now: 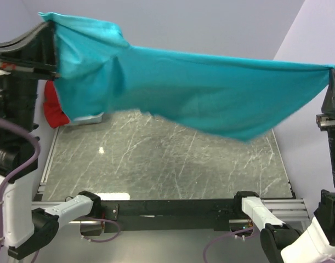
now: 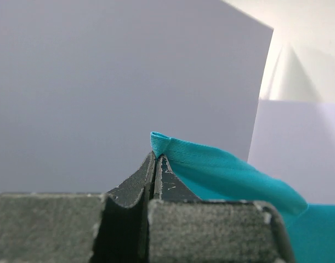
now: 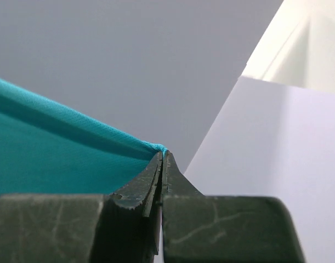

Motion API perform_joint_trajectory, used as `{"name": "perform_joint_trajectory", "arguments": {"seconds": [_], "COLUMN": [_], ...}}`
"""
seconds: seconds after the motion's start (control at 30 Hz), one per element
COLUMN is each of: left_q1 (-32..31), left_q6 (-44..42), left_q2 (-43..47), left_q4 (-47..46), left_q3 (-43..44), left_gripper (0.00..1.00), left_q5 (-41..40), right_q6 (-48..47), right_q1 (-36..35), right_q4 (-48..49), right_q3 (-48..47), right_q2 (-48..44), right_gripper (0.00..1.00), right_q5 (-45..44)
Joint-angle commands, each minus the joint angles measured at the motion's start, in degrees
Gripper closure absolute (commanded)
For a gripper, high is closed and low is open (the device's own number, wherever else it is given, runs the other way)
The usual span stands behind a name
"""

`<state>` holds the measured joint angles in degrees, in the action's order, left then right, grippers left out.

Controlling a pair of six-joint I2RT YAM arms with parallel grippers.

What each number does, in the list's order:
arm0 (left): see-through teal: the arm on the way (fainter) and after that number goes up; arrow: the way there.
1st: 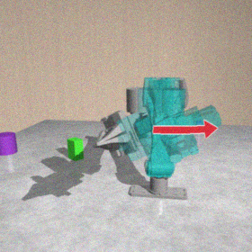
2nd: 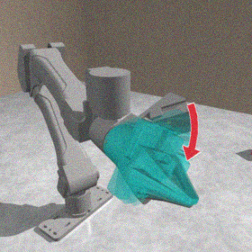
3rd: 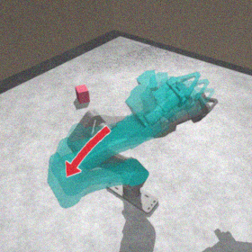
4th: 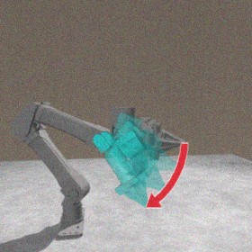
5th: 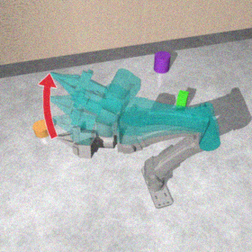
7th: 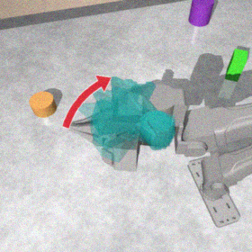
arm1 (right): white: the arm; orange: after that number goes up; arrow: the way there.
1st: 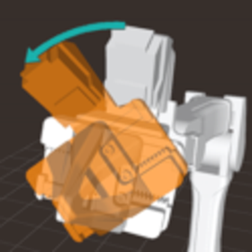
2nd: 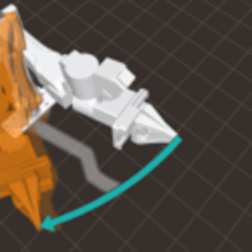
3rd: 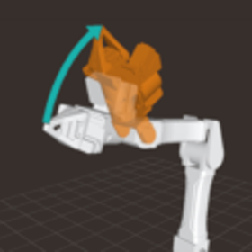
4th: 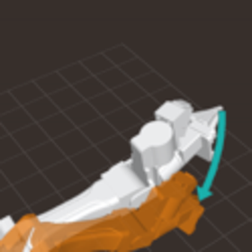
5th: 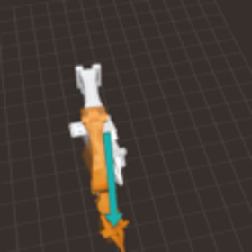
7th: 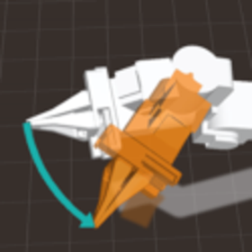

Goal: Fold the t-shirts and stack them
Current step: Flatten the tshirt out

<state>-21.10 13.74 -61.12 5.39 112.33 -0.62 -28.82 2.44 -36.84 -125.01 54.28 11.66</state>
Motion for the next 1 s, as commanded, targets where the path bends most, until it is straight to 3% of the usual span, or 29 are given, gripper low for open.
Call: {"name": "perform_joint_trajectory", "arguments": {"seconds": [0.0, 0.07, 0.23, 0.37, 0.5, 0.57, 0.63, 0.8, 0.97], "left_q1": [-0.08, -0.08, -0.08, -0.08, -0.08, -0.08, -0.08, 1.67, 5.89], "left_q6": [1.12, 1.20, 1.82, 3.57, 6.12, 6.92, 5.87, 4.36, 8.06], "left_q2": [-2.16, -1.81, -1.54, -2.33, -8.03, -15.49, -25.50, -50.70, -63.31], "left_q4": [1.91, 1.30, -2.03, -8.43, -15.13, -16.11, -17.25, -9.28, -5.57], "left_q3": [-3.08, -5.79, -15.72, -32.64, -44.38, -46.49, -45.37, -26.58, -9.63], "left_gripper": [1.00, 1.00, 1.00, 1.00, 1.00, 1.00, 1.00, 1.00, 1.00], "left_q5": [0.80, 0.80, 1.15, 2.03, 3.87, 2.47, 1.59, 0.89, 2.99], "right_q6": [0.08, 0.08, 0.52, 0.34, -1.50, -2.03, -2.38, -1.50, 0.08], "right_q1": [0.02, 0.02, 0.29, 1.87, 2.57, 2.57, 2.57, 2.48, 2.48], "right_q4": [-0.26, 0.71, 7.30, 15.11, 25.38, 27.78, 28.58, 24.99, 22.34], "right_q3": [5.37, 8.98, 28.74, 46.49, 61.86, 63.75, 62.09, 47.36, 37.48], "right_q2": [2.06, 1.44, -0.84, -0.15, 7.91, 13.10, 23.11, 45.77, 55.13], "right_gripper": [1.00, 1.00, 1.00, 1.00, 1.00, 1.00, 1.00, 1.00, 1.00], "right_q5": [-3.22, -3.22, -2.00, 1.78, 5.91, 6.35, 7.59, 3.82, 0.30]}}
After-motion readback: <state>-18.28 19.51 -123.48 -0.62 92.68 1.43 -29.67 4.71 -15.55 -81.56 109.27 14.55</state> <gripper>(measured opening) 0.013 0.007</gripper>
